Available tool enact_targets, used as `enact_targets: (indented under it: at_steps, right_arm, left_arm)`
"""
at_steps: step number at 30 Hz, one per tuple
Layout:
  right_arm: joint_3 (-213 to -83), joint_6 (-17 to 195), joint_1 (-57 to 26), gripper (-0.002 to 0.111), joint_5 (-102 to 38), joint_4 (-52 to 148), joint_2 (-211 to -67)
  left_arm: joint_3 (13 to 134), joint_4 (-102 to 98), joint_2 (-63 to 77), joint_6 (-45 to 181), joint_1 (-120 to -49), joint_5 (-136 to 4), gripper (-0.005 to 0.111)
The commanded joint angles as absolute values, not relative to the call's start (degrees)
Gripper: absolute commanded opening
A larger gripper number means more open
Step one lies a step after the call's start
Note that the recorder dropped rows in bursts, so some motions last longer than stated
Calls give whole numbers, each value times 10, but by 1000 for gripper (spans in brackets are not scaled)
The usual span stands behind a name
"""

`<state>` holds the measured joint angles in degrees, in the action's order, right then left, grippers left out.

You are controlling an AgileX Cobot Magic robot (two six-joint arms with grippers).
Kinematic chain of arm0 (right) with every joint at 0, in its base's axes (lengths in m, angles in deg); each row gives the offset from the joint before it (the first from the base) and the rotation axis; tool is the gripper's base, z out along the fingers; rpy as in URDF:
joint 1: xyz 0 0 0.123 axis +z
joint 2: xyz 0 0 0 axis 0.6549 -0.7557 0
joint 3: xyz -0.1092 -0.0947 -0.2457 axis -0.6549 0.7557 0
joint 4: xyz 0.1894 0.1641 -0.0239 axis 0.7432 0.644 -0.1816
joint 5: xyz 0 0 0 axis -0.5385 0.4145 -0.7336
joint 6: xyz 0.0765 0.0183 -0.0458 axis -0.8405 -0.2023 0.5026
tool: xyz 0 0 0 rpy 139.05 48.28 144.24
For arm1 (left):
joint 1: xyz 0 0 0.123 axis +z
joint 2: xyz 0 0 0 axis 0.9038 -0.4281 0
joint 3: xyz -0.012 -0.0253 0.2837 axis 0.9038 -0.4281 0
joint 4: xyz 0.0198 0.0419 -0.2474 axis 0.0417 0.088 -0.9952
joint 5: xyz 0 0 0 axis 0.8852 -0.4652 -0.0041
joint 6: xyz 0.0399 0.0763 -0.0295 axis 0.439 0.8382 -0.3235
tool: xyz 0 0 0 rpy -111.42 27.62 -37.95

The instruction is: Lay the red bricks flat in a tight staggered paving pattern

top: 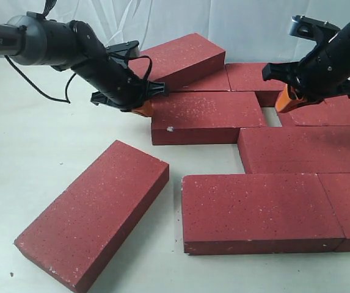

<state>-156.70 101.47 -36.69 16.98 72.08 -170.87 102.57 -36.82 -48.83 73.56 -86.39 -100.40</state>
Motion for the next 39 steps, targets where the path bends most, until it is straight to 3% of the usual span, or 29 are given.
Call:
enact_targets:
  at_steps: [1,25,39]
  right_arm:
    - [-1566,1018,-369,-1,160,722,-1705]
    - [-1566,1018,-369,-1,143,722,-1710]
    - [-1566,1020,-369,-1,141,724,-1710]
  left_arm:
    - [1031,-400,-497,755,-872,-998,0]
    - [1071,-480,-534,807,-925,-987,0]
    - [1071,-442,-469,794,-873,-1113,0]
